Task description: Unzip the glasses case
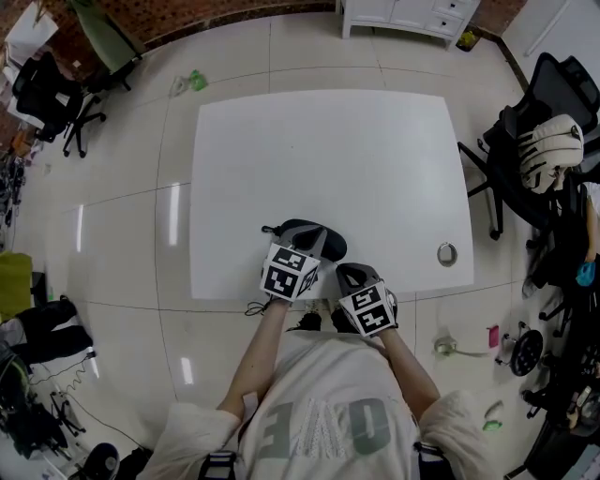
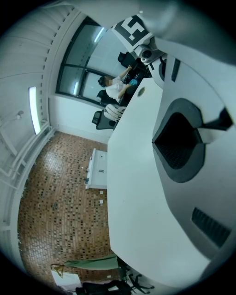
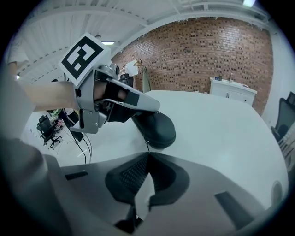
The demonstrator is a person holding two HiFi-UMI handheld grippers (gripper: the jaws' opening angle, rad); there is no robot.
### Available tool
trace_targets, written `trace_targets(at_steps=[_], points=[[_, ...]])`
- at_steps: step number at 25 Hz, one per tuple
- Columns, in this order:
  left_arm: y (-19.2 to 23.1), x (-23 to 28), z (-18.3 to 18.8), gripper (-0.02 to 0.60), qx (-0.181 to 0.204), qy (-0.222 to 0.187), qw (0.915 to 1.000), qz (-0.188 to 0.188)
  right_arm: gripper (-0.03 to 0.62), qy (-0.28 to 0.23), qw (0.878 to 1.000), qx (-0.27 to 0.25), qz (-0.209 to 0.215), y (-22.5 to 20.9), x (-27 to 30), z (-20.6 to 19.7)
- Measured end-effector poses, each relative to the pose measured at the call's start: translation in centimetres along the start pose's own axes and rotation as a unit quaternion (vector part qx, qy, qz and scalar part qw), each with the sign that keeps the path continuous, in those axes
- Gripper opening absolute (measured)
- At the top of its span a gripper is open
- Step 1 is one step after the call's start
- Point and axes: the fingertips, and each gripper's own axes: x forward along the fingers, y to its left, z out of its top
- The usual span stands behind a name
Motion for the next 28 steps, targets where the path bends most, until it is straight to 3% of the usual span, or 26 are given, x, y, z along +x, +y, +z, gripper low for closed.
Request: trace_targets(at_steps=[7, 13, 22, 26, 28], points=[[0.1, -0.3, 0.0, 0.003, -0.014, -0.009, 0.9999, -0.002, 0.000, 0.001, 1.000, -0.009, 0.007, 0.8, 0.4, 0.3], [0.0, -0.2, -0.1, 0.003, -0.015, -0.009, 0.9998, -0.004, 0.000, 0.010, 0.999, 0.046, 0.007, -0.4, 1.0, 0.0], [0.0, -0.2, -0.1, 0.003, -0.020, -0.016, 0.9997, -0.005, 0.000, 0.043, 0.995, -0.084, 0.022, 1.4, 1.1, 0.6], [-0.1, -0.2, -0.1, 0.003, -0.021, -0.016, 0.9996, -0.003, 0.000, 0.051, 0.994, -0.099, 0.016, 1.9, 1.9, 0.5], [-0.1, -0.2, -0.1, 0.003, -0.023, -0.018, 0.9996, -0.005, 0.000, 0.048, 0.996, -0.079, 0.015, 1.7, 1.8, 0.4]])
